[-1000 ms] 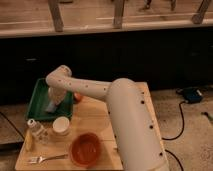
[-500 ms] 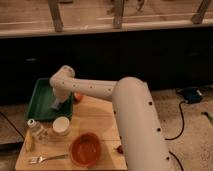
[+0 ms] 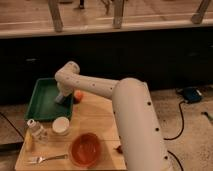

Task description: Wipe tray with sponge

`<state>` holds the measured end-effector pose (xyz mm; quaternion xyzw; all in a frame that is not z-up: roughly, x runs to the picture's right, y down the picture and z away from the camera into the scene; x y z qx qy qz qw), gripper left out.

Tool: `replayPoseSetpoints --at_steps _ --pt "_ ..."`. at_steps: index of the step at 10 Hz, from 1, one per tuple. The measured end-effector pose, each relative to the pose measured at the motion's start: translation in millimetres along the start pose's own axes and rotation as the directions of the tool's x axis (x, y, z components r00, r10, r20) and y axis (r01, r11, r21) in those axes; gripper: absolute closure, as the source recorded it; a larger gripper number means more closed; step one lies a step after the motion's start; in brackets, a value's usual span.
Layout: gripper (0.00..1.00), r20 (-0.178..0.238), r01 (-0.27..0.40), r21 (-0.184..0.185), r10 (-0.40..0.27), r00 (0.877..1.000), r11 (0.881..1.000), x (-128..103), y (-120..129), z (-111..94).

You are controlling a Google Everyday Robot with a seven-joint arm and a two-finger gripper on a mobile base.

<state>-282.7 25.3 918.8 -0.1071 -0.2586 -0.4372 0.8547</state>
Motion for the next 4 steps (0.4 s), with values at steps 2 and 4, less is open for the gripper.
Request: replayPoseSetpoints --at_steps 2,4 --pt "0.98 0.061 0.08 0.011 -0.08 0.995 0.997 -32.9 -40.3 23.1" --pt "0.98 0.092 0.122 0.018 -0.123 0.988 0.992 -61.1 -62.2 34.8"
